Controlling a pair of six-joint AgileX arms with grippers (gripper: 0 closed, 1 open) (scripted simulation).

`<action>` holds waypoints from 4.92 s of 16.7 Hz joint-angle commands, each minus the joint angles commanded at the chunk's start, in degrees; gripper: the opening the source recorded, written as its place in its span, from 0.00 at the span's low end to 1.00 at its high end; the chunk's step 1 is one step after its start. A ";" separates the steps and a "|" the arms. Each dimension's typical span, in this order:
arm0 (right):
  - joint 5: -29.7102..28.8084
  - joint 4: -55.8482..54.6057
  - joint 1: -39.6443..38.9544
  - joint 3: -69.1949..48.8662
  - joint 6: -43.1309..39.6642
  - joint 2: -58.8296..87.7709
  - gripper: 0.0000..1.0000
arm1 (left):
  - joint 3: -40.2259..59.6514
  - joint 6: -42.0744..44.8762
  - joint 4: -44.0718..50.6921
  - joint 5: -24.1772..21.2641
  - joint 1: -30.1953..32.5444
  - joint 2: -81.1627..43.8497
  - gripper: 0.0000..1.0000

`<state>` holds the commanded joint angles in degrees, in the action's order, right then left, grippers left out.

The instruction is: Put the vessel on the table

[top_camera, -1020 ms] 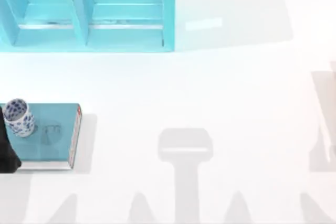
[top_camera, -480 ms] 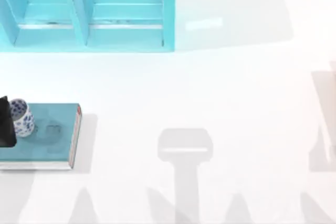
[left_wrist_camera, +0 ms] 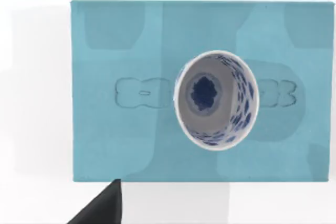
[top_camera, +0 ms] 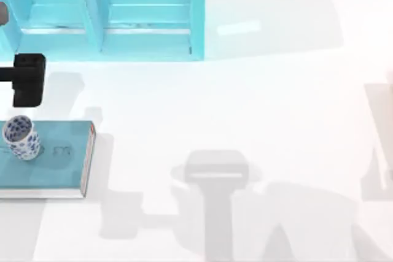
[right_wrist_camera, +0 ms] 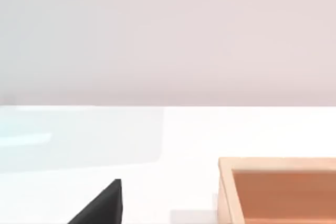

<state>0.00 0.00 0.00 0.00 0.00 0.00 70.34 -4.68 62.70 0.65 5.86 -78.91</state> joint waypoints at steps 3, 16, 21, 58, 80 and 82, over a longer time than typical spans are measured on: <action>0.00 0.00 0.00 0.00 0.00 0.00 1.00 | 11.43 -0.78 9.64 -0.04 0.95 -12.54 1.00; 0.00 0.00 0.00 0.00 0.00 0.00 1.00 | 19.24 -1.33 15.79 -0.27 1.60 -22.45 1.00; 0.00 0.00 0.00 0.00 0.00 0.00 1.00 | 7.69 -1.19 2.09 -0.28 1.50 -23.91 1.00; 0.00 0.00 0.00 0.00 0.00 0.00 1.00 | 8.86 -1.19 5.25 -0.27 1.57 -23.21 0.00; 0.00 0.00 0.00 0.00 0.00 0.00 1.00 | 72.10 -30.01 32.17 -1.40 30.78 -59.85 0.00; 0.00 0.00 0.00 0.00 0.00 0.00 1.00 | 79.10 -33.62 34.67 -1.45 34.38 -63.58 0.00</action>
<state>0.00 0.00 0.00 0.00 0.00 0.00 149.44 -38.30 97.36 -0.80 40.24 -142.49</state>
